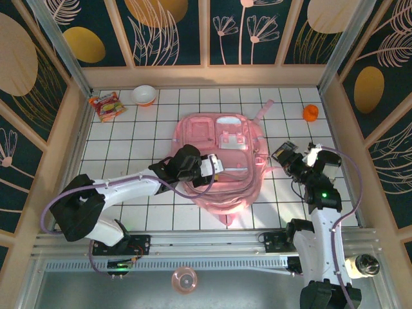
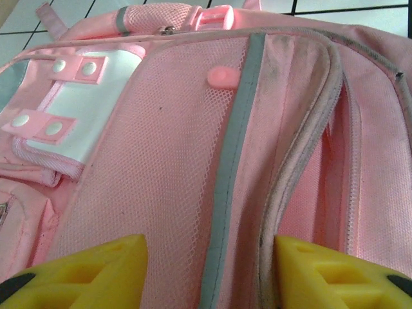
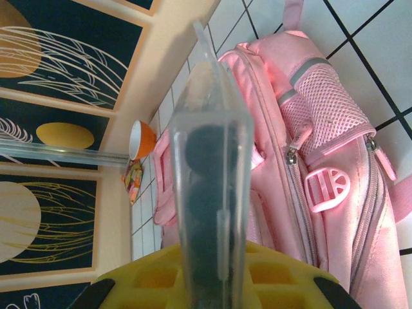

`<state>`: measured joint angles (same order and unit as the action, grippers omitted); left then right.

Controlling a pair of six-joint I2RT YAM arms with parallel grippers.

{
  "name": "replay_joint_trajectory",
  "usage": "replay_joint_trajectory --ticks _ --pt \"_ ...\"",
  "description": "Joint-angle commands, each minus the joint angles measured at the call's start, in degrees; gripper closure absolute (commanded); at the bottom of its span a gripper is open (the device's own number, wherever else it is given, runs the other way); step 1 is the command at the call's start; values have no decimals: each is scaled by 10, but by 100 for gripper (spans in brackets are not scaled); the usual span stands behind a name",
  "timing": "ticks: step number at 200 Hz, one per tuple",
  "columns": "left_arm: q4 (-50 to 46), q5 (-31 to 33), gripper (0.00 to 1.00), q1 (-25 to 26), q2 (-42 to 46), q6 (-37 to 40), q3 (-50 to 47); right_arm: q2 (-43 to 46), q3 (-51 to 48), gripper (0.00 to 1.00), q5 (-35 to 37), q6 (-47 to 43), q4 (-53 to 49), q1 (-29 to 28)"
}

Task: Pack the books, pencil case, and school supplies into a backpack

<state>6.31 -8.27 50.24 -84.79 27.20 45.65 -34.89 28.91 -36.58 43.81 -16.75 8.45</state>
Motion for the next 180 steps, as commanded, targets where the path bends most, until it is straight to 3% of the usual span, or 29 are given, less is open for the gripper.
replay_joint_trajectory --ticks 1,23,49,93,135,180 --pt "-3 32 55 -3 -8 23 9 4 -13 100 -14 9 31 -6" --pt "37 32 75 -3 8 -10 4 4 -20 100 -22 20 39 -10" --pt "124 34 100 -3 46 -113 -10 5 -16 100 -24 28 36 -13" --pt "220 118 100 -3 77 -275 -23 28 -31 100 -35 104 56 -35" --pt "226 154 100 -3 52 -306 -4 79 -53 100 -14 195 79 -94" --pt "234 161 100 -3 28 -326 21 101 -68 100 23 265 68 -204"
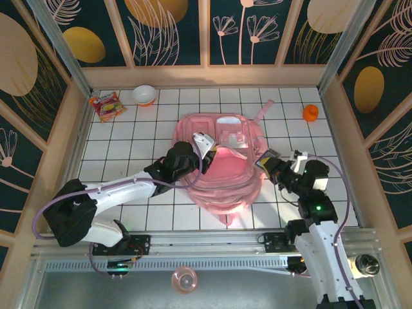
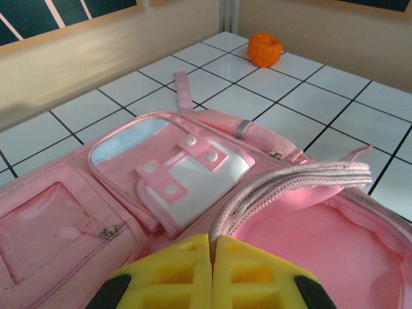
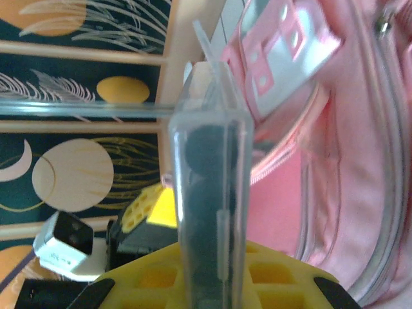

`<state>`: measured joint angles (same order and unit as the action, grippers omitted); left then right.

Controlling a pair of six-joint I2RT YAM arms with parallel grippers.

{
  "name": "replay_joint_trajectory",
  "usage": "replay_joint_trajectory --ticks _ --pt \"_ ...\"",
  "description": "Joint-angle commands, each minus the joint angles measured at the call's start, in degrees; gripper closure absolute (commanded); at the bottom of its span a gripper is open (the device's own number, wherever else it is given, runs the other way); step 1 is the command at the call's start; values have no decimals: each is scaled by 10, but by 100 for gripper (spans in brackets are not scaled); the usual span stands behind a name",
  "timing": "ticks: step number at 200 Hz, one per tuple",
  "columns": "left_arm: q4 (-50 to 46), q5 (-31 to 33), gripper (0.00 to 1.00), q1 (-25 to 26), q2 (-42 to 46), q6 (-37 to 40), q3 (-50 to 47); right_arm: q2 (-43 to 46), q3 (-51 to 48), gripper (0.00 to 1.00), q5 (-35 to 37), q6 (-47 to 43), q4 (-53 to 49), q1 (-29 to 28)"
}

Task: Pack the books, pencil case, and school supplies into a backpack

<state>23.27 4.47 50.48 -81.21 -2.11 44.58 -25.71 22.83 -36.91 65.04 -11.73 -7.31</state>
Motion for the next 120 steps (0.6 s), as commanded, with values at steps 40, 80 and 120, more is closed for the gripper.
replay_joint_trajectory --ticks 40,80,120 --pt "85 29 100 -6 -18 -47 35 -5 -42 100 55 117 91 -145" --pt "86 23 100 -6 -17 -48 41 -93 -53 100 99 155 218 -255" --pt "85 -12 100 -6 -14 -41 47 -215 -49 100 118 192 353 -308"
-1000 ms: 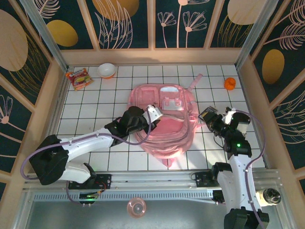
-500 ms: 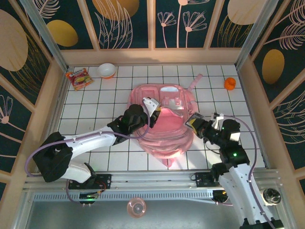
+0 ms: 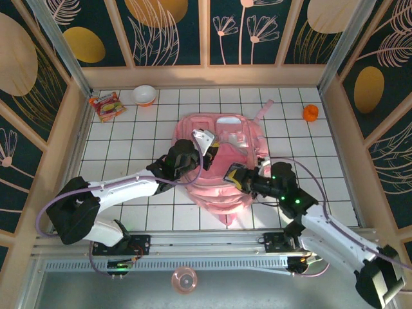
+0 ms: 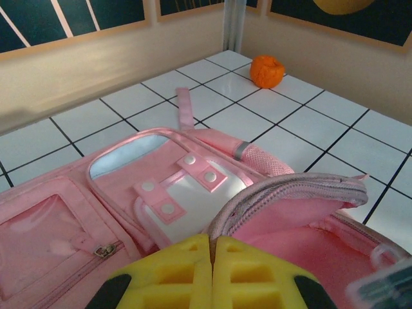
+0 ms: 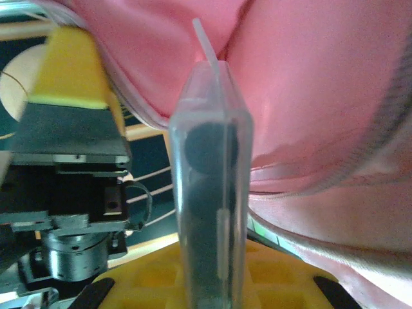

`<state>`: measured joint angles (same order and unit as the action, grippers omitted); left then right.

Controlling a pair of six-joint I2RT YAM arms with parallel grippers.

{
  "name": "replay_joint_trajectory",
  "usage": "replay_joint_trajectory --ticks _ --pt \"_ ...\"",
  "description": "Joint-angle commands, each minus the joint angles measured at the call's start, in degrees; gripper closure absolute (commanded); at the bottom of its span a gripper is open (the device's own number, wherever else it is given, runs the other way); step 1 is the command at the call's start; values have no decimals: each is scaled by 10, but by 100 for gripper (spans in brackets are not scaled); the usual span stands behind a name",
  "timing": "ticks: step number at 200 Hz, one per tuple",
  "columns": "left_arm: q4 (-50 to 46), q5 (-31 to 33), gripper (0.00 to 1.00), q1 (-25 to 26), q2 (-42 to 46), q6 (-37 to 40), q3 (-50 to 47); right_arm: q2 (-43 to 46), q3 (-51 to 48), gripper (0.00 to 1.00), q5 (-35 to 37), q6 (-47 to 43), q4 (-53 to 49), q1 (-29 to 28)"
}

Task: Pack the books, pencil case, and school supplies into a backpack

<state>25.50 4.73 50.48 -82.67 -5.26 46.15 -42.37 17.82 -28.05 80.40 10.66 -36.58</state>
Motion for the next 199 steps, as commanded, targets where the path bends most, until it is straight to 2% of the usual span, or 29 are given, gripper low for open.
replay_joint_trajectory --ticks 1,35,63,97,119,163,199 --pt "63 -15 100 -6 1 -10 32 -50 1 100 30 41 132 -15" --pt "76 -48 100 -6 11 -11 28 -153 14 100 33 86 206 -22" --pt "73 -88 100 -6 17 -7 28 -189 19 100 109 124 254 -24" --pt "78 -117 100 -6 27 -14 21 -212 46 100 198 133 243 -26" --pt "80 -123 100 -6 29 -17 21 -226 58 100 229 145 233 -32" --pt "84 -120 100 -6 30 -17 23 -219 78 73 234 146 150 -37" --pt "83 -116 100 -6 35 -13 19 -158 48 67 237 162 73 -38"
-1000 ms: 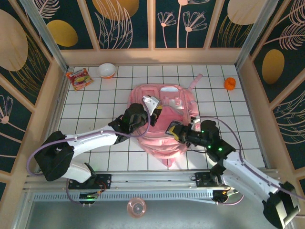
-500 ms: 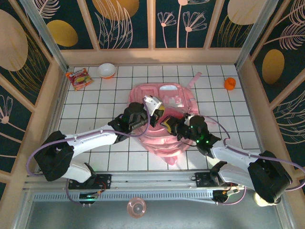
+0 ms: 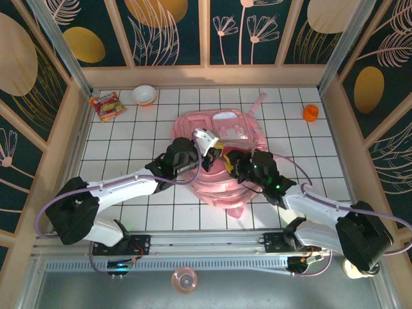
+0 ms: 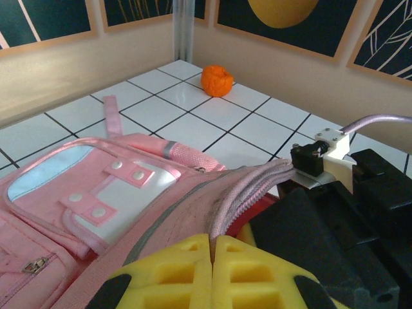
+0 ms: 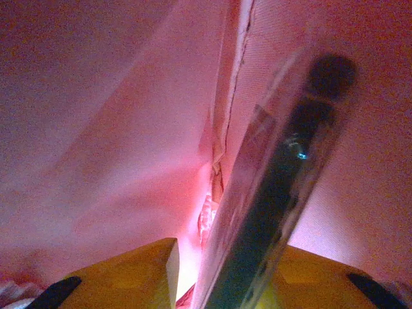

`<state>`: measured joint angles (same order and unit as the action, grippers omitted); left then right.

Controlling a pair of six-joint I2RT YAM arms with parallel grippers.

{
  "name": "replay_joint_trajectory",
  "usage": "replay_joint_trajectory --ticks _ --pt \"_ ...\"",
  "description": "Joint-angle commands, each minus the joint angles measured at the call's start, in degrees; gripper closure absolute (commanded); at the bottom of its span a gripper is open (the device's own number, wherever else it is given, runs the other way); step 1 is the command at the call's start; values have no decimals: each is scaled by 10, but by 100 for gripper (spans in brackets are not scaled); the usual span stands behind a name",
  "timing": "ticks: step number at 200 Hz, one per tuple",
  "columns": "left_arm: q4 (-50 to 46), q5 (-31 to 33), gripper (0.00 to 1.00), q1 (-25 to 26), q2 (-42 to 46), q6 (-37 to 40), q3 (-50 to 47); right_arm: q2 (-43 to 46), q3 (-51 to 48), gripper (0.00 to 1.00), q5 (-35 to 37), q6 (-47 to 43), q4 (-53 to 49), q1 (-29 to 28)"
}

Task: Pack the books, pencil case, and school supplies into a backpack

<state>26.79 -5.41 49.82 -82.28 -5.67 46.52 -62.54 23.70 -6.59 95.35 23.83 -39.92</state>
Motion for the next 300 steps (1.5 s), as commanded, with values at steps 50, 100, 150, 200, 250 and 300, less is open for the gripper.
replay_joint_trajectory --ticks 50,100,150,200,250,300 --pt "69 -17 100 1 27 -8 16 77 -36 82 13 16 -81 -5" --pt "74 -24 100 1 21 -11 21 2 -3 96 31 22 8 -24" --pt "68 -26 100 1 27 -9 24 -78 58 81 41 11 23 -41" --pt "58 4 100 1 36 -7 14 -54 31 62 -9 1 -36 -42" --pt "54 26 100 1 36 -12 7 21 1 63 -34 -25 -133 -41" --pt "44 24 100 1 37 -12 7 77 16 74 -31 -94 -201 -38"
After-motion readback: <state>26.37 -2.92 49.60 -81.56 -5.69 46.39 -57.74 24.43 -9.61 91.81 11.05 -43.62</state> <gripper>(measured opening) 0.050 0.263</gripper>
